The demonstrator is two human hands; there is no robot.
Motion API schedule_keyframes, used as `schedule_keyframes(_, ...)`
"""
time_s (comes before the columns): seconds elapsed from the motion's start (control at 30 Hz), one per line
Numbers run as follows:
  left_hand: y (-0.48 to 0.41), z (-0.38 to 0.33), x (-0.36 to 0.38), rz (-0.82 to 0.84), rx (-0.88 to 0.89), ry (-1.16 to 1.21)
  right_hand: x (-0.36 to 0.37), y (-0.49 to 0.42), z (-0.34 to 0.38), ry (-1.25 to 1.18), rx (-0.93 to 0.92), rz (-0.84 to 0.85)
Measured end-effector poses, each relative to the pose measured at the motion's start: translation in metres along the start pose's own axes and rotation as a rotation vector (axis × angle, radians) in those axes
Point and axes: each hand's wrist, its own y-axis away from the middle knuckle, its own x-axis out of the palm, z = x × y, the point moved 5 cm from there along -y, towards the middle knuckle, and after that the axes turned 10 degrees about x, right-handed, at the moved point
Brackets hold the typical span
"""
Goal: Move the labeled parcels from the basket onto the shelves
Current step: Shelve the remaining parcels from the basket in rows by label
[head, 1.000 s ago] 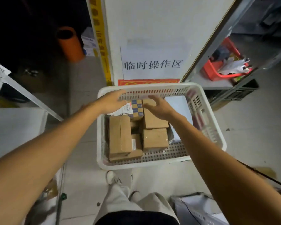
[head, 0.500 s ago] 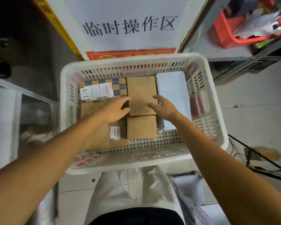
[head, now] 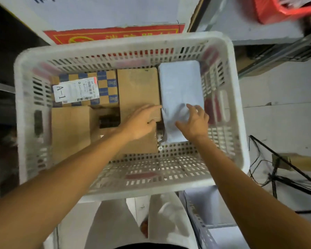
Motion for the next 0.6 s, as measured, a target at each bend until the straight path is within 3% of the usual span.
schedule_keyframes(0.13, -0.032, -0.018, 0.030, 0.045, 0.039, -0.070, -0.004, -0.015, -0.022, -0.037, 0.014, -0.063)
schedule_keyframes(0.3, -0.049, -0.020, 0.050, 0.090, -0.007, -0.219, 0.009, -0.026, -0.047, -0.422, 0.113, 0.079)
schedule_keyframes(0.47, -0.056, -0.025, 0.063, 0.095, -0.077, -0.287, 0.014, -0.032, -0.057, -0.632, 0.159, 0.084)
schedule_keyframes(0.6, -0.049, -0.037, 0.072, 0.032, -0.142, -0.104, 0.018, -0.032, -0.064, -0.754, 0.191, 0.112)
